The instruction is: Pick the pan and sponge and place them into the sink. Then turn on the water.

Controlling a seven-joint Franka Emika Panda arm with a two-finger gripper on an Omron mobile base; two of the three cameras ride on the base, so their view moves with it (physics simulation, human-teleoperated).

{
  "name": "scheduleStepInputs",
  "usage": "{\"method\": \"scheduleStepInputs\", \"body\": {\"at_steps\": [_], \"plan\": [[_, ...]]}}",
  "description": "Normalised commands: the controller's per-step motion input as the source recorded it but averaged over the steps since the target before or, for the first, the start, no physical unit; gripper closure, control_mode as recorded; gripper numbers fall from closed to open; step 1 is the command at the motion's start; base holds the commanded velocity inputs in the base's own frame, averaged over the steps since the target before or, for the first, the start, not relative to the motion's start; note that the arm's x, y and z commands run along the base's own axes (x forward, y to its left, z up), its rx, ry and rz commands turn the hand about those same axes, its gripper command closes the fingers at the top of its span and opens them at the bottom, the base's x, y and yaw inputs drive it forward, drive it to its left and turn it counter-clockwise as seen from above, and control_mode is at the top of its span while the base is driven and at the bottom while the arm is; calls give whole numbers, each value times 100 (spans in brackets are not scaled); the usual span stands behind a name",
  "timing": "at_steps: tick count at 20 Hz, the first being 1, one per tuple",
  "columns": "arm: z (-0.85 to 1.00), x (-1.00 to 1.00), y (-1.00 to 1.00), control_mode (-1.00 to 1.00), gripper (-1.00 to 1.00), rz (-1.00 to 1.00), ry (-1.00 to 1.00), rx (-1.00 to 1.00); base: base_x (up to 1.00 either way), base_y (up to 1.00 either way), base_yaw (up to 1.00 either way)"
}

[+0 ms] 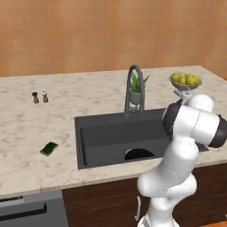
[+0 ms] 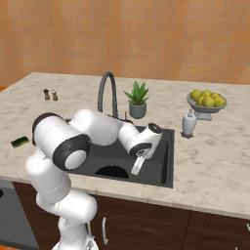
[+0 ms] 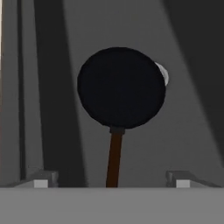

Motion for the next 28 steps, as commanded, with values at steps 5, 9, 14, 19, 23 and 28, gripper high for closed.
{"method": "scheduleStepInputs", "body": {"at_steps": [5, 9, 14, 19, 23, 28], "plan": [[92, -50, 20, -100, -100, 0, -18, 0, 0, 0, 0], [89, -51, 25, -100, -100, 0, -19, 0, 0, 0, 0], [77, -51, 38, -100, -100, -8, -17, 2, 0, 0, 0], [71, -53, 42, -100, -100, -21, -5, 9, 0, 0, 0], [67, -56, 54, -100, -100, -31, -1, 10, 0, 0, 0], [63, -52, 60, -100, -100, -29, 3, 15, 0, 0, 0]]}}
